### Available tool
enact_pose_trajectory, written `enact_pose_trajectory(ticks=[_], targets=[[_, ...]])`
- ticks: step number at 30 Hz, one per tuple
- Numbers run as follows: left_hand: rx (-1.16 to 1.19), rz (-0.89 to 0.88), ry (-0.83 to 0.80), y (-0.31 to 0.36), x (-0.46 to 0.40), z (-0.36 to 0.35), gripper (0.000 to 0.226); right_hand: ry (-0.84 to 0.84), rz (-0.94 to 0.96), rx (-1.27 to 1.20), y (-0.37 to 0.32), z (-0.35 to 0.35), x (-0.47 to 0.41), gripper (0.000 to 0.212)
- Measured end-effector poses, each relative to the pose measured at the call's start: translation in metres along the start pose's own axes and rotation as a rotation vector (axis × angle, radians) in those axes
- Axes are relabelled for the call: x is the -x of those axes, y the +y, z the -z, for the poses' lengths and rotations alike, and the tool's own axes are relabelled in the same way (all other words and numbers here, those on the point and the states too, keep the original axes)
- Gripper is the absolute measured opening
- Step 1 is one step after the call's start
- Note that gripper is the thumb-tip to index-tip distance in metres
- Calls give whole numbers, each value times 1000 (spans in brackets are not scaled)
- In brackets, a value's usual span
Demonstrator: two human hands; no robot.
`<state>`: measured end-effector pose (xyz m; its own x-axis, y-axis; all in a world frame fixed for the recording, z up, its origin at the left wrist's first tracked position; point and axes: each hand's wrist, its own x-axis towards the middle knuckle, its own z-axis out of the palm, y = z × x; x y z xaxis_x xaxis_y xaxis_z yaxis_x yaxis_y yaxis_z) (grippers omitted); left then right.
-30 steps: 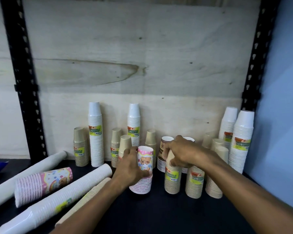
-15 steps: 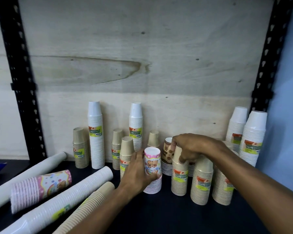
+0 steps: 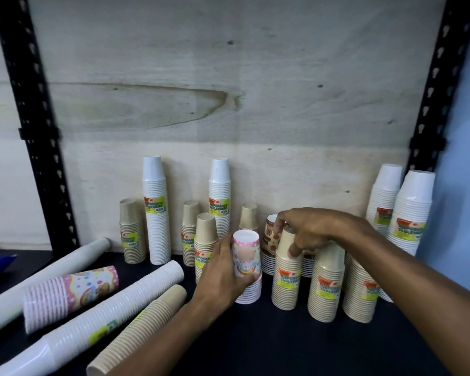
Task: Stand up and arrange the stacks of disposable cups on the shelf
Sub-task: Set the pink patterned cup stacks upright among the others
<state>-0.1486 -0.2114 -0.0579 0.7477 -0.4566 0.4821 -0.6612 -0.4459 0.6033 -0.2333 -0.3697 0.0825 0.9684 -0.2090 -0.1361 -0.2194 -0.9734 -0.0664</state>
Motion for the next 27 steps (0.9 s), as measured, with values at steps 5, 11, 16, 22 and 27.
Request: enact_pose_trajectory(ticks=[5,11,16,22,27], targets=[[-79,7,37,8,11,15,84,66,-11,-15,-5,4,9,69],[-196,63,113,6,22,61,50,300,20,-9,-20,2,26,49],[-303,194,120,-24,37,123,26,365,221,-25,-61,-14,32,39],[-424,368,-12,-71,73,176,28,217,481,-19,-117,-59,13,45],[-672,428,-212,-93,101,202,45,58,562,93,-147,-96,-7,64]])
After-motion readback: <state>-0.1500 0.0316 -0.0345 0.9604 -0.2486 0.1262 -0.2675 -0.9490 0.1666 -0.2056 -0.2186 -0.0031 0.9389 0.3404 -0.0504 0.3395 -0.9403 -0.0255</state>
